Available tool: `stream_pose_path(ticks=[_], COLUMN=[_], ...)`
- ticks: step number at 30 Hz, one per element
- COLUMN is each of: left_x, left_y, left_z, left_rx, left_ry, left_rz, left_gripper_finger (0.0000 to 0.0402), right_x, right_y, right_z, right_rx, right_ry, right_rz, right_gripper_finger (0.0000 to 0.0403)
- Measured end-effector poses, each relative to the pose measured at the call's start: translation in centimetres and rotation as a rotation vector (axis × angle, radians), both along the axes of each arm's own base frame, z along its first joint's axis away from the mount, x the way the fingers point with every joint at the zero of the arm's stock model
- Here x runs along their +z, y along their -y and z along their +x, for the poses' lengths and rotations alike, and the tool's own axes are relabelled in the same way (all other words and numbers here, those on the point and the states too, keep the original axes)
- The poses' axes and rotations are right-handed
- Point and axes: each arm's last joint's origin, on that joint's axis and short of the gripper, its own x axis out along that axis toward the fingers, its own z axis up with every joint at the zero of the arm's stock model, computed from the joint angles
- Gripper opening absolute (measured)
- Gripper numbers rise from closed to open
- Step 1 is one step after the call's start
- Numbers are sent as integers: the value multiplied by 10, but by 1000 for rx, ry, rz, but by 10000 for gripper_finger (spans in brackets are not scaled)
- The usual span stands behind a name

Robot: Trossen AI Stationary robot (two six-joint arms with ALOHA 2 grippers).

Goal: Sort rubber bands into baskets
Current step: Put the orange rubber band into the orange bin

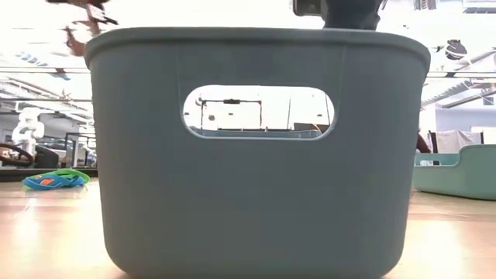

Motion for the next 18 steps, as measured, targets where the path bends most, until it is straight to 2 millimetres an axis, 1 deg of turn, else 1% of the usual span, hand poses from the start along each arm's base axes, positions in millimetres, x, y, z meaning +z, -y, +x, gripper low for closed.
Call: stream_pose_path(ticks=[5, 10, 12, 14, 18], left_x=[-2, -2, -3, -4, -5], left_y=[38, 67, 73, 76, 75], left_z=[-29, -51, -58, -61, -60], left_rx=[-28, -15, -7, 35, 102], left_ry=[-163, -252, -267, -260, -216], left_rz=[-18, -22, -11, 27, 78], left_gripper_finger=[0, 0, 0, 0, 0], right_x=[4, 9, 12, 14, 18], right_y=[7, 16, 20, 23, 30], right_z=[7, 15, 18, 21, 25], right_rx=[46, 46, 38, 34, 18], right_ry=[77, 162, 199, 234, 287], right_rz=[-34, -48, -50, -55, -57], right_gripper_finger=[210, 210, 210, 210, 210])
